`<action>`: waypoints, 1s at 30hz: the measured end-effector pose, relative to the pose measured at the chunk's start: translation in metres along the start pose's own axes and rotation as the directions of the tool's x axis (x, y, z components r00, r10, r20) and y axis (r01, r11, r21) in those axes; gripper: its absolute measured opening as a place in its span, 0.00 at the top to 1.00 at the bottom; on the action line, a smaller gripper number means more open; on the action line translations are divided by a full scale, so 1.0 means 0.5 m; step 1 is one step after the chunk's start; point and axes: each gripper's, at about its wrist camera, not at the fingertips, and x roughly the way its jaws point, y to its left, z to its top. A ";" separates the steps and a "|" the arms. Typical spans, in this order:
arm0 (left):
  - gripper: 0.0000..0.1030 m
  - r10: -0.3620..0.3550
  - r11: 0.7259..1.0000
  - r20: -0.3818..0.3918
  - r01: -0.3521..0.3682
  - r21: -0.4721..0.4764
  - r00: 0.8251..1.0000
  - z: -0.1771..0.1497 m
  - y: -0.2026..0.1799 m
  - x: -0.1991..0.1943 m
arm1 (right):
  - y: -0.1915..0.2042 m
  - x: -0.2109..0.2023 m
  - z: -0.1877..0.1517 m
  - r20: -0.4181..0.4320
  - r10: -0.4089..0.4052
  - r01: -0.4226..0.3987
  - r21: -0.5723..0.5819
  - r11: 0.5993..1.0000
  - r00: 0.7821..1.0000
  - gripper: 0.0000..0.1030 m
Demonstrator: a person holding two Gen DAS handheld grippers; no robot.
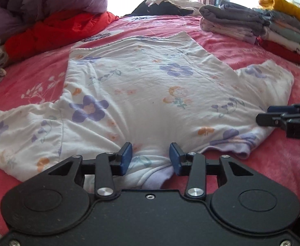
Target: Fold clothes
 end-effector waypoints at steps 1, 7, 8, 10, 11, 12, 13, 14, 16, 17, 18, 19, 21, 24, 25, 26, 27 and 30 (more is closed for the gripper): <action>0.52 -0.003 1.000 -0.019 0.003 0.000 1.000 -0.002 0.004 -0.001 | -0.012 -0.008 -0.008 0.004 0.009 -0.009 0.038 0.999 1.000 0.61; 0.25 -0.034 0.993 -0.111 0.046 0.106 0.993 -0.023 -0.008 -0.031 | -0.050 -0.032 -0.022 -0.017 -0.027 0.030 0.212 0.977 0.999 0.50; 0.25 -0.060 0.992 -0.127 0.072 0.099 0.990 -0.019 -0.004 -0.040 | -0.062 -0.035 -0.025 -0.032 -0.040 0.047 0.265 0.963 0.999 0.38; 0.25 -0.125 0.989 -0.131 0.134 0.058 0.983 -0.011 0.011 -0.060 | -0.103 -0.046 -0.033 -0.030 -0.002 0.015 0.443 0.897 1.000 0.36; 0.25 -0.160 0.987 -0.108 0.162 0.011 0.981 -0.007 0.024 -0.071 | -0.124 -0.051 -0.037 -0.025 0.019 -0.003 0.528 0.849 1.000 0.36; 0.25 -0.194 0.981 -0.084 0.191 -0.038 0.977 -0.003 0.037 -0.080 | -0.142 -0.056 -0.044 0.000 0.048 -0.038 0.604 0.796 0.999 0.35; 0.25 -0.225 0.971 -0.064 0.218 -0.096 0.972 0.002 0.048 -0.086 | -0.158 -0.061 -0.053 0.030 0.076 -0.077 0.674 0.735 0.997 0.32; 0.24 -0.228 0.966 -0.045 0.220 -0.135 0.973 0.006 0.051 -0.089 | -0.165 -0.060 -0.058 0.043 0.094 -0.097 0.699 0.708 0.995 0.30; 0.22 -0.208 0.962 -0.015 0.202 -0.184 0.978 0.014 0.055 -0.088 | -0.167 -0.052 -0.065 0.058 0.128 -0.132 0.712 0.690 0.990 0.30; 0.22 -0.189 0.963 -0.003 0.185 -0.197 0.982 0.018 0.056 -0.086 | -0.161 -0.047 -0.066 0.062 0.140 -0.143 0.699 0.700 0.988 0.29; 0.22 -0.171 0.963 0.009 0.169 -0.212 0.985 0.022 0.057 -0.083 | -0.154 -0.042 -0.070 0.065 0.146 -0.150 0.682 0.716 0.987 0.29; 0.22 -0.163 0.959 0.022 0.163 -0.234 0.986 0.025 0.060 -0.079 | -0.147 -0.038 -0.074 0.073 0.155 -0.164 0.662 0.732 0.985 0.28; 0.22 -0.174 0.944 0.035 0.177 -0.277 0.984 0.035 0.069 -0.065 | -0.135 -0.031 -0.078 0.082 0.169 -0.183 0.619 0.763 0.982 0.26; 0.22 -0.176 0.937 0.028 0.177 -0.302 0.984 0.062 0.072 -0.035 | -0.131 -0.014 -0.067 0.089 0.216 -0.225 0.605 0.763 0.972 0.25; 0.22 -0.164 0.944 0.015 0.161 -0.288 0.986 0.077 0.066 -0.021 | -0.134 -0.009 -0.067 0.095 0.225 -0.236 0.608 0.759 0.970 0.25; 0.24 -0.155 0.949 0.004 0.151 -0.276 0.988 0.090 0.059 -0.008 | -0.137 -0.004 -0.070 0.104 0.229 -0.244 0.608 0.755 0.968 0.25; 0.24 -0.153 0.954 -0.008 0.145 -0.261 0.988 0.107 0.049 0.008 | -0.139 0.000 -0.073 0.113 0.230 -0.250 0.612 0.751 0.967 0.25; 0.30 -0.133 0.976 -0.027 0.126 -0.180 0.991 0.163 0.010 0.055 | -0.142 0.006 -0.066 0.129 0.236 -0.264 0.615 0.743 0.963 0.25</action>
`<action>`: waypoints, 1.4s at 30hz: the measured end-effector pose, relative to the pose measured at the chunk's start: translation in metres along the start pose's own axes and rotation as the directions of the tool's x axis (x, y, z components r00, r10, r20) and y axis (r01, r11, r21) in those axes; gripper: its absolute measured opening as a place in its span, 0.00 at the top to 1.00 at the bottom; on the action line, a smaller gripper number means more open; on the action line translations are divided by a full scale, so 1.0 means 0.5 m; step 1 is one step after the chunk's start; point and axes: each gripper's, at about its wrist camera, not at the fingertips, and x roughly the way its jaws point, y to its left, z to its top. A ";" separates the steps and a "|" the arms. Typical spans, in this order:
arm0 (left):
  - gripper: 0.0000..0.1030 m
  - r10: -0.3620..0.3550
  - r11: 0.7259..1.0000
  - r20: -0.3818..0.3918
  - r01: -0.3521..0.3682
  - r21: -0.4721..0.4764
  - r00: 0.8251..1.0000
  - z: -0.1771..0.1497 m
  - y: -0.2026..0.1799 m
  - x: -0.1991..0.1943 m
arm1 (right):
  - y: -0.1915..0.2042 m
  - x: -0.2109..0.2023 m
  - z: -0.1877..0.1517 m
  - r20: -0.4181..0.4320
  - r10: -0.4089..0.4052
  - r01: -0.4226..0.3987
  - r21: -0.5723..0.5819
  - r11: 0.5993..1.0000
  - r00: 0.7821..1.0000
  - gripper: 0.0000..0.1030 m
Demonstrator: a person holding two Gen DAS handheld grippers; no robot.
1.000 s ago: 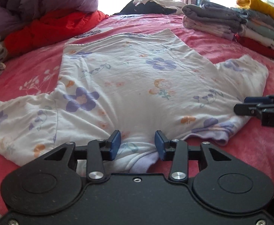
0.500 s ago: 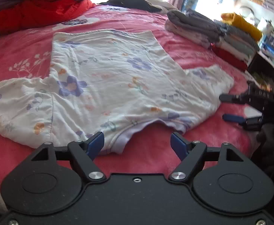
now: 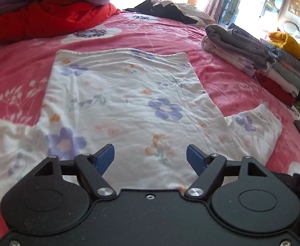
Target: Fold clothes
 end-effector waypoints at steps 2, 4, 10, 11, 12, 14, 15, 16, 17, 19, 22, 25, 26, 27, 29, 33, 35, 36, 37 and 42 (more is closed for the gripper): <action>0.31 0.003 0.999 -0.001 -0.003 0.042 1.000 0.038 -0.031 0.033 | 0.001 0.006 0.005 0.003 0.004 -0.003 -0.010 1.000 1.000 0.27; 0.34 -0.021 0.998 -0.011 0.021 0.052 1.000 0.077 -0.060 0.067 | 0.001 0.009 0.010 0.012 -0.005 0.005 -0.017 1.000 1.000 0.33; 0.46 -0.034 0.997 -0.056 0.038 0.072 0.998 0.158 -0.138 0.175 | -0.009 0.015 0.026 0.035 -0.044 0.045 -0.027 0.999 0.998 0.60; 0.47 -0.032 0.997 -0.066 0.036 0.072 0.997 0.166 -0.148 0.191 | -0.006 0.016 0.026 0.038 -0.049 0.050 -0.040 0.998 0.998 0.60; 0.47 -0.028 0.997 -0.075 0.034 0.072 0.997 0.175 -0.159 0.207 | 0.000 0.015 0.025 0.044 -0.057 0.060 -0.064 0.996 0.997 0.60; 0.47 -0.007 0.996 -0.080 0.014 0.084 0.997 0.188 -0.180 0.235 | 0.016 0.016 0.019 0.054 -0.085 0.091 -0.138 0.986 0.995 0.59; 0.47 0.003 0.996 -0.082 0.004 0.090 0.997 0.195 -0.188 0.248 | 0.021 0.016 0.017 0.059 -0.090 0.099 -0.159 0.982 0.994 0.59; 0.47 0.014 0.995 -0.086 -0.006 0.097 0.996 0.203 -0.195 0.262 | 0.024 0.017 0.015 0.061 -0.094 0.104 -0.172 0.980 0.994 0.58; 0.47 0.028 0.994 -0.094 -0.018 0.105 0.995 0.212 -0.199 0.275 | 0.026 0.018 0.014 0.063 -0.098 0.108 -0.183 0.977 0.993 0.58; 0.47 0.056 0.992 -0.109 -0.043 0.119 0.992 0.229 -0.206 0.300 | 0.027 0.017 0.015 0.067 -0.099 0.110 -0.191 0.975 0.993 0.58; 0.50 0.118 0.982 -0.110 -0.100 0.159 0.987 0.250 -0.215 0.324 | 0.028 0.019 0.019 0.064 -0.097 0.108 -0.196 0.975 0.993 0.58; 0.60 0.162 0.969 -0.117 -0.135 0.205 0.980 0.261 -0.225 0.340 | 0.027 0.019 0.020 0.065 -0.092 0.103 -0.190 0.976 0.994 0.58; 0.62 0.175 0.966 -0.122 -0.146 0.215 0.977 0.264 -0.227 0.345 | 0.025 0.020 0.021 0.064 -0.091 0.102 -0.185 0.977 0.994 0.58; 0.64 0.187 0.964 -0.127 -0.157 0.216 0.974 0.268 -0.228 0.352 | 0.026 0.020 0.020 0.065 -0.092 0.103 -0.184 0.978 0.994 0.58; 0.71 0.207 0.958 -0.130 -0.174 0.229 0.970 0.273 -0.230 0.361 | 0.028 0.019 0.019 0.066 -0.096 0.106 -0.184 0.977 0.993 0.58; 0.93 0.195 0.965 -0.118 -0.169 0.201 0.974 0.283 -0.215 0.352 | 0.030 0.017 0.016 0.081 -0.101 0.115 -0.193 0.975 0.992 0.59; 0.94 0.158 0.979 -0.108 -0.142 0.149 0.981 0.288 -0.199 0.338 | 0.032 0.013 0.015 0.097 -0.098 0.117 -0.210 0.971 0.990 0.65; 0.94 0.120 0.989 -0.098 -0.111 0.098 0.988 0.289 -0.181 0.326 | 0.035 0.008 0.015 0.111 -0.097 0.120 -0.221 0.968 0.989 0.69; 0.94 0.076 0.997 -0.084 -0.073 0.037 0.994 0.291 -0.163 0.314 | 0.043 0.002 0.015 0.132 -0.097 0.128 -0.245 0.961 0.986 0.75; 0.94 -0.041 0.983 -0.026 0.036 -0.180 0.999 0.283 -0.074 0.270 | 0.093 -0.023 0.002 0.230 -0.081 0.170 -0.401 0.900 0.970 0.80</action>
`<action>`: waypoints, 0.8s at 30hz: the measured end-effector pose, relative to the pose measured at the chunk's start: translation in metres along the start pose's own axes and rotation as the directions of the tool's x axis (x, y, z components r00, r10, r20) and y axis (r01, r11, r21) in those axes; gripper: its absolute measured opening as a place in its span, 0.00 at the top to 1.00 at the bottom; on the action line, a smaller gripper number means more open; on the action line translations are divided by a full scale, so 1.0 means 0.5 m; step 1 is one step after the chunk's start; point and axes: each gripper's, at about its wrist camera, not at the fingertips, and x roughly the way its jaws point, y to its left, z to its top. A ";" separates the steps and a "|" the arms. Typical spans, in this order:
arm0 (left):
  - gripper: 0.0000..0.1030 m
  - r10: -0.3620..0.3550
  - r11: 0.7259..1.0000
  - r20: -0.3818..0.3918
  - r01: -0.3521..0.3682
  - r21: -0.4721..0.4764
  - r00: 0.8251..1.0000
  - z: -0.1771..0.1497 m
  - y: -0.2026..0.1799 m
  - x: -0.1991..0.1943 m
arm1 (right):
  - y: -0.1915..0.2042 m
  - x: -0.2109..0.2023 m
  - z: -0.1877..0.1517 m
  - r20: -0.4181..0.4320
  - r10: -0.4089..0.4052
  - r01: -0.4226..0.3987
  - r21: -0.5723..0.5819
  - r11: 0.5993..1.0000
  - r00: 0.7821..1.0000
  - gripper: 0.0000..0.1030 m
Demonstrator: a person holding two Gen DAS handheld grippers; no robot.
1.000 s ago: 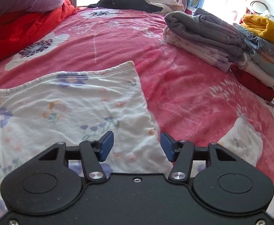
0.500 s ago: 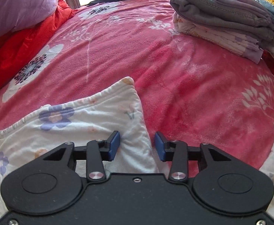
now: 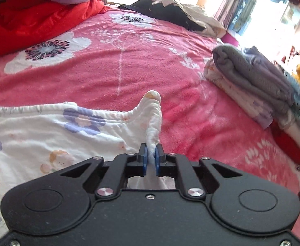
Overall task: Fold clothes
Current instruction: 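Grasp the garment sleeve edge with the left gripper and lift it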
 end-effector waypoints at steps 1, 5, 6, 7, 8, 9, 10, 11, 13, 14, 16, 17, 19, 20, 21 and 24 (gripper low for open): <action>0.94 -0.017 0.999 0.008 0.017 -0.037 1.000 0.000 0.018 -0.008 | 0.015 -0.004 0.001 0.019 -0.004 0.005 -0.058 0.998 1.000 0.80; 0.94 -0.008 0.996 0.023 0.010 -0.087 1.000 -0.006 0.071 -0.022 | 0.082 -0.013 -0.007 0.052 0.042 -0.026 -0.273 0.962 0.998 0.81; 0.94 -0.007 0.995 0.024 0.009 -0.096 1.000 -0.007 0.081 -0.022 | 0.097 -0.010 -0.011 0.038 0.064 -0.048 -0.323 0.945 0.997 0.81; 0.94 -0.005 0.994 0.024 0.008 -0.105 1.000 -0.009 0.091 -0.021 | 0.114 -0.008 -0.018 0.025 0.076 -0.061 -0.371 0.927 0.997 0.81; 0.94 -0.004 0.993 0.025 0.006 -0.114 1.000 -0.011 0.100 -0.021 | 0.132 -0.006 -0.026 0.012 0.086 -0.073 -0.418 0.906 0.996 0.81; 0.94 -0.002 0.993 0.023 0.005 -0.118 1.000 -0.014 0.109 -0.019 | 0.144 -0.001 -0.033 -0.011 0.099 -0.094 -0.451 0.888 0.995 0.81; 0.94 0.003 0.993 0.020 -0.001 -0.120 1.000 -0.016 0.112 -0.015 | 0.154 0.004 -0.040 -0.028 0.105 -0.106 -0.478 0.872 0.994 0.81; 0.94 0.015 0.992 0.015 -0.013 -0.123 1.000 -0.021 0.118 -0.011 | 0.167 0.009 -0.047 -0.045 0.107 -0.115 -0.507 0.854 0.993 0.81; 0.90 0.060 0.990 -0.001 -0.059 -0.131 0.998 -0.031 0.128 -0.002 | 0.183 0.023 -0.061 -0.097 0.099 -0.136 -0.540 0.831 0.990 0.81; 0.87 0.064 0.989 0.008 -0.062 -0.136 0.998 -0.034 0.131 -0.006 | 0.190 0.031 -0.067 -0.124 0.094 -0.147 -0.554 0.819 0.988 0.81; 0.86 0.075 0.988 0.031 -0.070 -0.140 0.997 -0.038 0.134 -0.017 | 0.198 0.044 -0.077 -0.165 0.085 -0.164 -0.555 0.816 0.983 0.81; 0.86 0.100 0.990 0.065 -0.092 -0.107 0.993 -0.037 0.124 -0.031 | 0.200 0.044 -0.079 -0.167 0.085 -0.165 -0.555 0.816 0.982 0.81; 0.85 0.140 0.990 0.146 -0.138 -0.023 0.979 -0.030 0.100 -0.055 | 0.199 0.044 -0.077 -0.171 0.088 -0.169 -0.543 0.823 0.981 0.80; 0.85 0.155 0.986 0.191 -0.162 0.026 0.969 -0.026 0.086 -0.067 | 0.199 0.044 -0.078 -0.171 0.089 -0.169 -0.541 0.824 0.981 0.80; 0.85 0.162 0.980 0.233 -0.183 0.072 0.959 -0.021 0.072 -0.077 | 0.200 0.044 -0.081 -0.172 0.089 -0.169 -0.542 0.823 0.981 0.80; 0.85 0.095 0.981 0.258 -0.135 0.142 0.961 0.001 0.046 -0.071 | 0.201 0.043 -0.086 -0.173 0.093 -0.174 -0.543 0.821 0.981 0.78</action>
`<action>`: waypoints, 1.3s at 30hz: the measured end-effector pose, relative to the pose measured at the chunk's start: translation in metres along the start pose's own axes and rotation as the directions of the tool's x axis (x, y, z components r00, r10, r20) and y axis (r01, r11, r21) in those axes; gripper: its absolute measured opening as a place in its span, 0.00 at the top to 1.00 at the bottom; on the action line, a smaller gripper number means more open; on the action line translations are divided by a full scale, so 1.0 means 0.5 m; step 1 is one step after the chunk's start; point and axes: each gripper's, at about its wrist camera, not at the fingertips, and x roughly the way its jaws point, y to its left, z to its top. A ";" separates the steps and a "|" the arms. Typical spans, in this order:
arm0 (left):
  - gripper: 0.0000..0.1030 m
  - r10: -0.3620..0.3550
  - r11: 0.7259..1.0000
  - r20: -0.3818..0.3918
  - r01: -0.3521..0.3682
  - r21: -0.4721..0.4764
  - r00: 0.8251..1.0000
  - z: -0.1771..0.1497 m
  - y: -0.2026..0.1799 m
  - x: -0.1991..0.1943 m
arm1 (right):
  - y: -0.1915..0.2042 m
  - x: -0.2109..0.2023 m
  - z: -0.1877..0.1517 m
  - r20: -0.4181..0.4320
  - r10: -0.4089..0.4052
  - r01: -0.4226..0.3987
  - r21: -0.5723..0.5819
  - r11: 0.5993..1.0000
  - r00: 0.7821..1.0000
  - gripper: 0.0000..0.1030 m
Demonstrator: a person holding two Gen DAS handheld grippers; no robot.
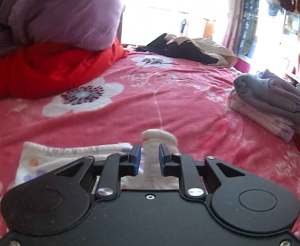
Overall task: Fold clothes
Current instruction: 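Grasp the garment sleeve edge with the left gripper and lift it, then fold the held sleeve across the garment body with the left gripper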
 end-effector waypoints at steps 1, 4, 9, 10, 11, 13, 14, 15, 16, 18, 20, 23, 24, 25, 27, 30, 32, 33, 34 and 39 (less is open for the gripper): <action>0.85 -0.012 1.000 -0.004 0.012 0.010 1.000 0.002 -0.003 0.016 | 0.000 0.001 -0.001 0.000 0.002 -0.002 0.001 1.000 1.000 0.78; 0.82 0.005 1.000 -0.106 -0.003 0.020 0.994 -0.014 0.008 0.090 | 0.003 0.001 -0.003 -0.001 0.003 -0.003 -0.001 1.000 1.000 0.77; 0.74 -0.009 0.999 -0.223 -0.003 -0.050 0.975 -0.016 0.044 0.136 | 0.001 0.008 -0.003 -0.004 0.004 -0.004 -0.007 1.000 1.000 0.74; 0.72 -0.020 0.999 -0.210 0.013 -0.035 0.978 -0.006 0.040 0.119 | 0.002 0.008 -0.003 -0.004 0.004 -0.004 -0.007 1.000 1.000 0.74; 0.66 -0.031 0.999 -0.198 0.028 -0.021 0.980 0.001 0.035 0.099 | 0.002 0.008 -0.003 -0.006 0.006 -0.006 -0.006 1.000 1.000 0.74; 0.59 -0.093 0.995 -0.202 0.097 0.014 0.975 0.011 0.012 0.061 | 0.005 0.009 -0.002 -0.007 0.005 -0.005 -0.013 1.000 1.000 0.73; 0.58 -0.134 0.988 -0.222 0.147 0.044 0.966 0.010 -0.008 0.046 | 0.007 0.009 -0.002 -0.007 0.005 -0.005 -0.017 1.000 1.000 0.72; 0.58 -0.184 0.973 -0.255 0.213 0.092 0.949 0.005 -0.037 0.029 | 0.009 0.009 -0.001 -0.007 0.004 -0.004 -0.021 1.000 1.000 0.71; 0.58 -0.230 0.951 -0.289 0.278 0.136 0.929 0.000 -0.065 0.013 | 0.011 0.010 -0.001 -0.007 0.003 -0.004 -0.026 1.000 1.000 0.69; 0.58 -0.318 0.888 -0.368 0.411 0.208 0.874 -0.019 -0.129 -0.020 | 0.017 0.009 0.000 -0.009 -0.003 0.003 -0.040 0.999 1.000 0.68; 0.58 -0.377 0.805 -0.428 0.519 0.287 0.821 -0.046 -0.199 -0.057 | 0.023 0.008 0.000 -0.009 -0.011 0.010 -0.053 0.999 1.000 0.65; 0.57 -0.393 0.699 -0.518 0.612 0.368 0.760 -0.093 -0.290 -0.077 | 0.030 0.004 -0.001 -0.008 -0.021 0.021 -0.069 0.997 1.000 0.64; 0.58 -0.386 0.676 -0.544 0.630 0.383 0.745 -0.109 -0.313 -0.077 | 0.030 0.004 -0.002 -0.008 -0.023 0.022 -0.071 0.997 1.000 0.63; 0.58 -0.378 0.654 -0.568 0.645 0.395 0.731 -0.125 -0.335 -0.075 | 0.030 0.003 -0.002 -0.008 -0.025 0.024 -0.072 0.997 1.000 0.63; 0.58 -0.348 0.645 -0.600 0.649 0.404 0.720 -0.147 -0.361 -0.059 | 0.030 0.002 -0.004 -0.007 -0.026 0.025 -0.071 0.997 1.000 0.63; 0.60 -0.316 0.657 -0.629 0.642 0.394 0.710 -0.172 -0.383 -0.030 | 0.031 -0.001 -0.006 -0.005 -0.027 0.027 -0.077 0.997 1.000 0.63; 0.81 -0.332 0.648 -0.626 0.652 0.393 0.706 -0.175 -0.379 -0.032 | 0.031 -0.001 -0.006 -0.005 -0.026 0.025 -0.079 0.997 1.000 0.63; 0.88 -0.343 0.642 -0.615 0.655 0.398 0.710 -0.173 -0.375 -0.039 | 0.030 -0.001 -0.005 -0.006 -0.025 0.024 -0.079 0.997 1.000 0.63; 0.90 -0.362 0.644 -0.600 0.657 0.392 0.713 -0.166 -0.367 -0.049 | 0.030 -0.001 -0.004 -0.006 -0.024 0.023 -0.079 0.997 1.000 0.62; 0.91 -0.500 0.683 -0.470 0.665 0.303 0.728 -0.102 -0.281 -0.109 | 0.027 0.000 0.000 -0.008 -0.012 0.012 -0.064 0.998 1.000 0.60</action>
